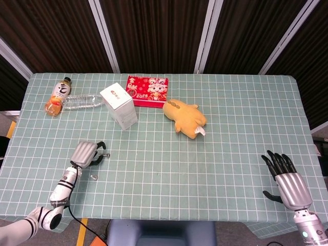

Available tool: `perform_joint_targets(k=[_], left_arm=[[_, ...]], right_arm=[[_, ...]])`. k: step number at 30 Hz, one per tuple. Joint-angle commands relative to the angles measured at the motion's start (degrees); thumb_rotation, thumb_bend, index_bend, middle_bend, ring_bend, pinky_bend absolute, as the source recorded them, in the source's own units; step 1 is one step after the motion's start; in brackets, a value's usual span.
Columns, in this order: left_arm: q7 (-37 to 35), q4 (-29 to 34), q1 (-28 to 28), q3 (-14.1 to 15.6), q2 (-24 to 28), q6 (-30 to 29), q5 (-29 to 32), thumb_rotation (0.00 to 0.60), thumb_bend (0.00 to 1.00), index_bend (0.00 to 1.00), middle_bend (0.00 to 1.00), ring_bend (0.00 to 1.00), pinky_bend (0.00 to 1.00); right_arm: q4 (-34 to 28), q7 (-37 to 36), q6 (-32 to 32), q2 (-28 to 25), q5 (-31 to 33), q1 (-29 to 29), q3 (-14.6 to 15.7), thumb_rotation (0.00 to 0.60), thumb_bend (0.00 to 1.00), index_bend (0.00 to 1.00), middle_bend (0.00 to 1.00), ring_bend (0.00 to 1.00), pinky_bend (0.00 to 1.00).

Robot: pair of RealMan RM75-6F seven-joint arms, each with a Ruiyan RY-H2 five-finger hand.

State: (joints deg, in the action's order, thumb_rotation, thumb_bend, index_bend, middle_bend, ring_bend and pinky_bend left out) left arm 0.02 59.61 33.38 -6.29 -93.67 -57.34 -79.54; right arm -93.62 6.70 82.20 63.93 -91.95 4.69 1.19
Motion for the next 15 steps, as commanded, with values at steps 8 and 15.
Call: perform_joint_targets(k=[8, 15], left_arm=[[-1.02, -2.09, -0.27, 0.70, -0.88, 0.44, 0.36, 0.600, 0.40, 0.45, 1.00, 1.00, 1.00], [-1.90, -4.38, -0.40, 1.41, -2.11, 0.31, -0.13, 0.600, 0.40, 0.47, 1.00, 1.00, 1.00]], right_arm=[[-0.13, -0.05, 0.04, -0.02, -0.07, -0.03, 0.09, 0.600, 0.15, 0.00, 0.00, 0.00, 0.00], [-0.25, -0.12, 0.07, -0.10, -0.14, -0.06, 0.17, 0.600, 0.15, 0.00, 0.00, 0.00, 0.00]])
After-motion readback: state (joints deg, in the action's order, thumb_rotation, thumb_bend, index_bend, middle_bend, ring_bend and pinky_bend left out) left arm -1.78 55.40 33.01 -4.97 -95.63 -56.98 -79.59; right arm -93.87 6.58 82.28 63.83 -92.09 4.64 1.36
